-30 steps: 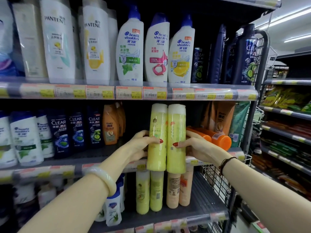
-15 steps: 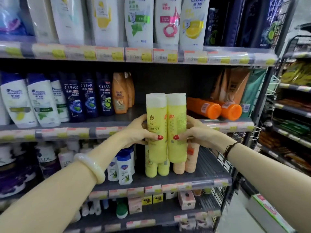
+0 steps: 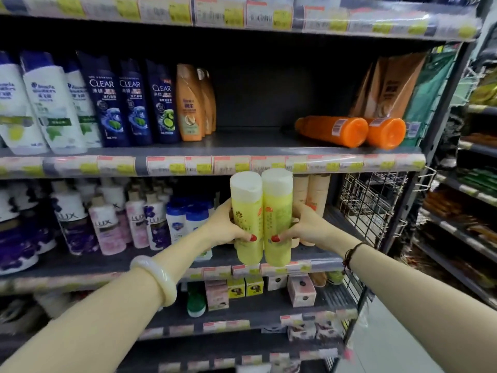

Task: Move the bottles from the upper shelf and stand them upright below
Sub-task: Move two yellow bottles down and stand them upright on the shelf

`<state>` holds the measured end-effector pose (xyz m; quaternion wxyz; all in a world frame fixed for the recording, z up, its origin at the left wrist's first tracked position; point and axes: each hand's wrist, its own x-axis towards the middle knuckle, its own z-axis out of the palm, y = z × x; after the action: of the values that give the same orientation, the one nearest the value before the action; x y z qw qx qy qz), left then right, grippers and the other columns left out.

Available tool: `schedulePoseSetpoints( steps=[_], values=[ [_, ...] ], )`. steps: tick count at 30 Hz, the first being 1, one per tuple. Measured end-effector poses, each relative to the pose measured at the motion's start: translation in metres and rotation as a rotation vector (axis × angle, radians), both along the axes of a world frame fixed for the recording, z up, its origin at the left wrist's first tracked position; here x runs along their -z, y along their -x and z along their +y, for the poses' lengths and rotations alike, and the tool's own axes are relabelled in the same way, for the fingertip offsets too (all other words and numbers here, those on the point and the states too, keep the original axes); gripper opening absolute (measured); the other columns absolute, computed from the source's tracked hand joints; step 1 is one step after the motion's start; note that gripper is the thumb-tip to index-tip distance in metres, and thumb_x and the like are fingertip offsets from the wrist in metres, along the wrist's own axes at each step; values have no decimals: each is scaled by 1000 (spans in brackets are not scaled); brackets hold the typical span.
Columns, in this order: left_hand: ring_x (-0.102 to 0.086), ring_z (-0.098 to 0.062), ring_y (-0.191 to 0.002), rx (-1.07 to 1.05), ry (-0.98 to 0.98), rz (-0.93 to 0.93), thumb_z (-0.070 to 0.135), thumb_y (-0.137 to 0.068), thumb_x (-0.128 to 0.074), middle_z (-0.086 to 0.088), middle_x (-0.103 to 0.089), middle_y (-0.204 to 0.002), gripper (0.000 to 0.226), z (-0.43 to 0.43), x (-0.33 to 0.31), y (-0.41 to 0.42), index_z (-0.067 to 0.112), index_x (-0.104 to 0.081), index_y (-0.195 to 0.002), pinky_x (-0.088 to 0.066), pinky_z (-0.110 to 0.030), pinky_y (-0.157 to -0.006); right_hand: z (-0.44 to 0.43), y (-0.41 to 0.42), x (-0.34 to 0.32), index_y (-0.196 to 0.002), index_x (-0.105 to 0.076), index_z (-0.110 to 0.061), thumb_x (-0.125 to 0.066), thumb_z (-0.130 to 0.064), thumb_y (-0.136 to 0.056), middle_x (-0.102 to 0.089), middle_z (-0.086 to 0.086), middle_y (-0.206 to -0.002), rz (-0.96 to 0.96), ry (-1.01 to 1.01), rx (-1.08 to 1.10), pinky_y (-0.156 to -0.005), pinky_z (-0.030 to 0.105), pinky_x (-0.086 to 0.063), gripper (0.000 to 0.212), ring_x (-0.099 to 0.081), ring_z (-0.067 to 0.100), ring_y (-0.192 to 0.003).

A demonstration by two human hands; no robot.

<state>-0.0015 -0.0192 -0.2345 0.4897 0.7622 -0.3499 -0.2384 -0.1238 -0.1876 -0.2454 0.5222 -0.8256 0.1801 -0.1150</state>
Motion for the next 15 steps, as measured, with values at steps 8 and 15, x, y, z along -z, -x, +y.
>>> schedulePoseSetpoints(
  steps=[8, 15],
  values=[
    [-55, -24, -121, -70, 9, -99, 1, -64, -82, -7, -60, -129, 83, -20, 35, -10, 17, -41, -135, -49, -44, -99, -10, -18, 38, -133, -41, -13, -77, 11, -64, -61, -3, -109, -103, 14, 42, -73, 13, -48, 82, -59, 11, -102],
    [-56, -25, -117, -121, 16, -107, 2, -64, -81, -7, -61, -125, 77, -33, 51, -20, 14, -44, -130, -49, -39, -95, -23, -35, 61, -121, -45, -22, -79, 9, -63, -61, 0, -113, -137, -37, 47, -87, 28, -49, 74, -57, 18, -109]
  ],
)
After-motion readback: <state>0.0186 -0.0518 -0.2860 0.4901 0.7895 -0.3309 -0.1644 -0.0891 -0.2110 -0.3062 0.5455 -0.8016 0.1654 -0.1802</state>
